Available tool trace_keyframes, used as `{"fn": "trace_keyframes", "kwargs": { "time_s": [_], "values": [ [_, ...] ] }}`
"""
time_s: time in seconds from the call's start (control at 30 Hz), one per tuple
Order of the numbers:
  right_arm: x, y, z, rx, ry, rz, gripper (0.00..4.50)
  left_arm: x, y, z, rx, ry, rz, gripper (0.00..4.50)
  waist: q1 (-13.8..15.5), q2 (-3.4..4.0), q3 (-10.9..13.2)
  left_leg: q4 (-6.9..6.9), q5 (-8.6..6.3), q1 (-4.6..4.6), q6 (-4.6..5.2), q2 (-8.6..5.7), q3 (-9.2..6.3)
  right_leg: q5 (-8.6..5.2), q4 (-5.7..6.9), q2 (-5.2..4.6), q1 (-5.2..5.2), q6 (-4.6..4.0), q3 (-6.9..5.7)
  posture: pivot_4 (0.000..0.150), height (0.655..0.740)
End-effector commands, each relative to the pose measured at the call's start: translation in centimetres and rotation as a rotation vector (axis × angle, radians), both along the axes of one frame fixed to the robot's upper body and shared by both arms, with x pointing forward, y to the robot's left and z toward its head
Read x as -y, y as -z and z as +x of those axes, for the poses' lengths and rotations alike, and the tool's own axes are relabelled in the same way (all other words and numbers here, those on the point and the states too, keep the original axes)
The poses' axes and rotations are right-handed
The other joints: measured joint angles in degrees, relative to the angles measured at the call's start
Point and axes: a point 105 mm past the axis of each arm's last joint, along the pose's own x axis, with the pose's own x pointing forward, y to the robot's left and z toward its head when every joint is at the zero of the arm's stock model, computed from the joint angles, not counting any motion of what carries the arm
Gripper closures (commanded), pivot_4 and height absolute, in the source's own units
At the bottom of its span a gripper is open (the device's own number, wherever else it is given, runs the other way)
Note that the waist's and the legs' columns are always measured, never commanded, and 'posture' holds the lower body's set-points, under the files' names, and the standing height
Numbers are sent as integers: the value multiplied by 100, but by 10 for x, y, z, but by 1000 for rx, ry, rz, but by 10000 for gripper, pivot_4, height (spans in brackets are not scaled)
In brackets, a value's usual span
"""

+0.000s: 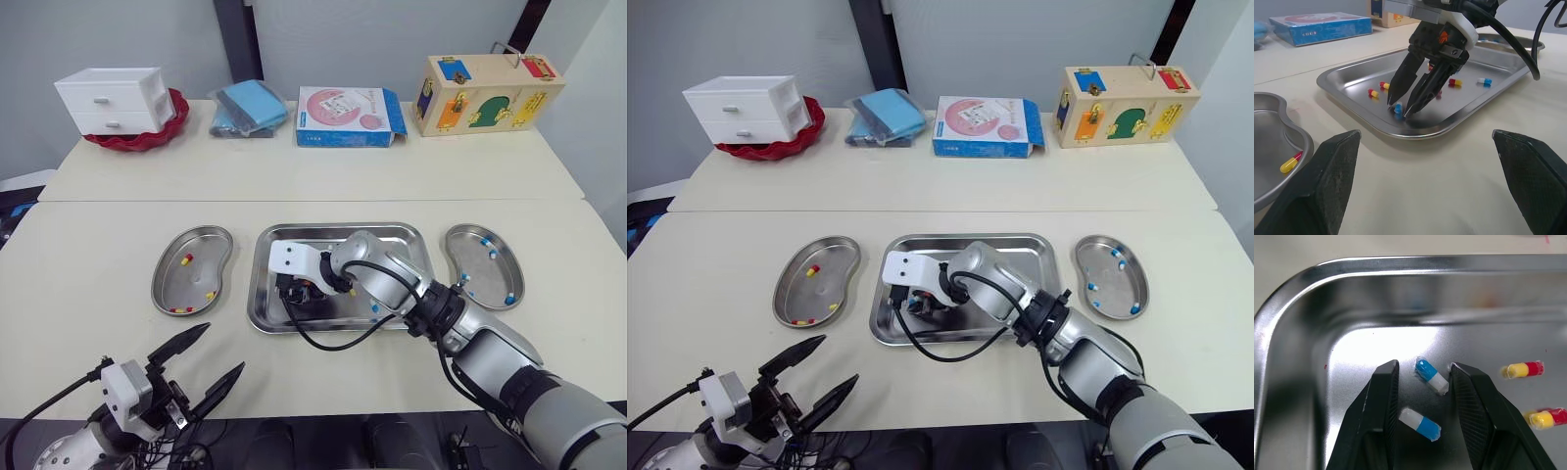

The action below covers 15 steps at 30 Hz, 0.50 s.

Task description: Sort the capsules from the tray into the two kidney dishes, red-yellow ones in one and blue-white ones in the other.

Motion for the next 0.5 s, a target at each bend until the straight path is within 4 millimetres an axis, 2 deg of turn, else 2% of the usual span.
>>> {"fn": "trace_keyframes", "kwargs": {
  "time_s": [0.03,0.23,0.27,0.47,0.5],
  "values": [
    [-4,-1,-5,-5,-21,7,26402,0,-6,-1,20,4,13,0,0,0,0,0,0,0,0,0,0,0,0,0,0,0,0,1500,7400],
    [-4,0,-6,-15,-20,3,26402,0,-6,-1,12,5,15,0,0,0,0,0,0,0,0,0,0,0,0,0,0,-1,-1,1500,7400],
    [-4,0,-6,-15,-20,3,30610,0,-6,-2,11,6,15,0,0,0,0,-1,0,0,0,0,-1,-1,0,0,0,-1,-1,1500,7400],
    [-5,-1,-6,-13,-21,7,44380,-1,-6,-2,12,6,17,0,0,0,0,-1,0,0,-1,0,-1,-1,0,0,0,-1,-1,1500,7400],
    [-5,-2,-5,-12,-21,8,44841,-1,-6,-1,13,6,17,0,0,1,0,-1,0,1,-1,0,-1,-1,0,0,0,-1,-1,1500,7400]
  ]
}}
